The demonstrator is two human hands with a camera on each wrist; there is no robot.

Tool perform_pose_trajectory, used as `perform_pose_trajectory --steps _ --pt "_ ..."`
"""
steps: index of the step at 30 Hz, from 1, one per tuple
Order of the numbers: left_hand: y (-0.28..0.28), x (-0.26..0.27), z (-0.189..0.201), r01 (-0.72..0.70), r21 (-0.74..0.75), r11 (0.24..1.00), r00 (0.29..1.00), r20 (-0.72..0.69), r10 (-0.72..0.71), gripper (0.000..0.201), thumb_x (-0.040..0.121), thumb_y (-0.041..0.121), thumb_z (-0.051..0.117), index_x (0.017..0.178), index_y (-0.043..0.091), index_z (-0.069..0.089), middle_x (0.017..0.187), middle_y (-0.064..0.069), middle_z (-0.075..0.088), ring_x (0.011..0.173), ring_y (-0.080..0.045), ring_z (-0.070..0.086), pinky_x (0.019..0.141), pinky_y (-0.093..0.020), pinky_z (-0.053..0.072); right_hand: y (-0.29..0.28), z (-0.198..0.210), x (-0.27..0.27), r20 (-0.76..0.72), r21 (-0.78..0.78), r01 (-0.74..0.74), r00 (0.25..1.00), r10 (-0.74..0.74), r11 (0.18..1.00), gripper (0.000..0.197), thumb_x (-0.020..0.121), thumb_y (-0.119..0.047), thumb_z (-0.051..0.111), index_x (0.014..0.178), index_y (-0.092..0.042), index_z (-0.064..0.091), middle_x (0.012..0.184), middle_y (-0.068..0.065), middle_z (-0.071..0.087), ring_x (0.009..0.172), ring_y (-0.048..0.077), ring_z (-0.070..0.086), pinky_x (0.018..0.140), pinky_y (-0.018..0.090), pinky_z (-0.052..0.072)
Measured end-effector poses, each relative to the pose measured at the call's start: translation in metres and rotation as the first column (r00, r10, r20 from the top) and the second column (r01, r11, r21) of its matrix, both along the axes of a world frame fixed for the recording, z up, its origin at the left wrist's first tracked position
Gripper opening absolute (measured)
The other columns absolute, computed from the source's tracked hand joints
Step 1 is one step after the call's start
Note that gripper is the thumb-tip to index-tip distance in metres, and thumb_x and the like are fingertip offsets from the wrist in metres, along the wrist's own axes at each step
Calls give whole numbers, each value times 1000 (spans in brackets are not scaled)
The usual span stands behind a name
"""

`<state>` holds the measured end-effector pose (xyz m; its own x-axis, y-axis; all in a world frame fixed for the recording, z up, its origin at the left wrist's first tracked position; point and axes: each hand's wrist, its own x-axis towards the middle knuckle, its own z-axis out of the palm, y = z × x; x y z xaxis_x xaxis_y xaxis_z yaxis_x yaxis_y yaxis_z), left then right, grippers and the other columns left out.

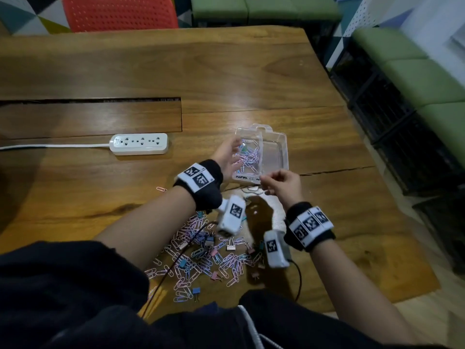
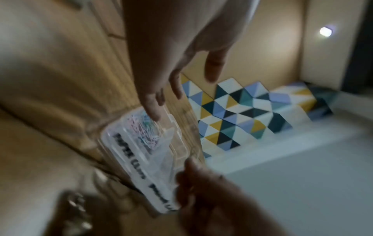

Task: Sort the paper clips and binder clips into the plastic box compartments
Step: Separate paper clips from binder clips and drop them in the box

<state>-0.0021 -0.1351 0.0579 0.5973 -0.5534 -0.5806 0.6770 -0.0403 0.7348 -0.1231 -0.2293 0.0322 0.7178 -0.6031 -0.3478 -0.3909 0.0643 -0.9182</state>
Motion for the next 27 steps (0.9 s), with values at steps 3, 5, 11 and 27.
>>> perform_pose_trajectory --steps 3,5,11,27 --pt "21 -9 -4 142 282 949 939 264 -219 7 92 14 47 97 10 51 88 -2 50 72 -12 48 61 -22 44 -1 6 26 -28 -19 -8 1000 7 1000 20 79 2 63 69 -10 50 67 4 56 56 13 54 51 17 50" --pt "37 -21 -12 251 461 851 812 378 -444 9 92 9 49 84 13 52 78 2 51 64 -9 47 56 -19 42 -3 4 43 -34 -35 -6 999 5 999 16 81 3 61 71 -8 52 70 6 59 58 15 55 56 21 53" --pt "73 -67 -45 504 741 445 296 335 -894 18 87 9 58 103 10 64 106 -4 64 85 -7 54 73 -15 43 -4 -1 37 -117 -200 -139 986 118 970 15 88 -11 54 98 -3 63 72 -6 56 70 9 53 75 28 49" --pt "64 -122 -77 -25 981 193 -294 178 -939 36 98 25 33 124 3 45 127 -13 47 116 -24 44 96 -36 42 34 -50 -86 -508 -426 -469 832 223 774 16 85 -27 58 90 -12 58 97 6 60 84 16 53 76 27 46"
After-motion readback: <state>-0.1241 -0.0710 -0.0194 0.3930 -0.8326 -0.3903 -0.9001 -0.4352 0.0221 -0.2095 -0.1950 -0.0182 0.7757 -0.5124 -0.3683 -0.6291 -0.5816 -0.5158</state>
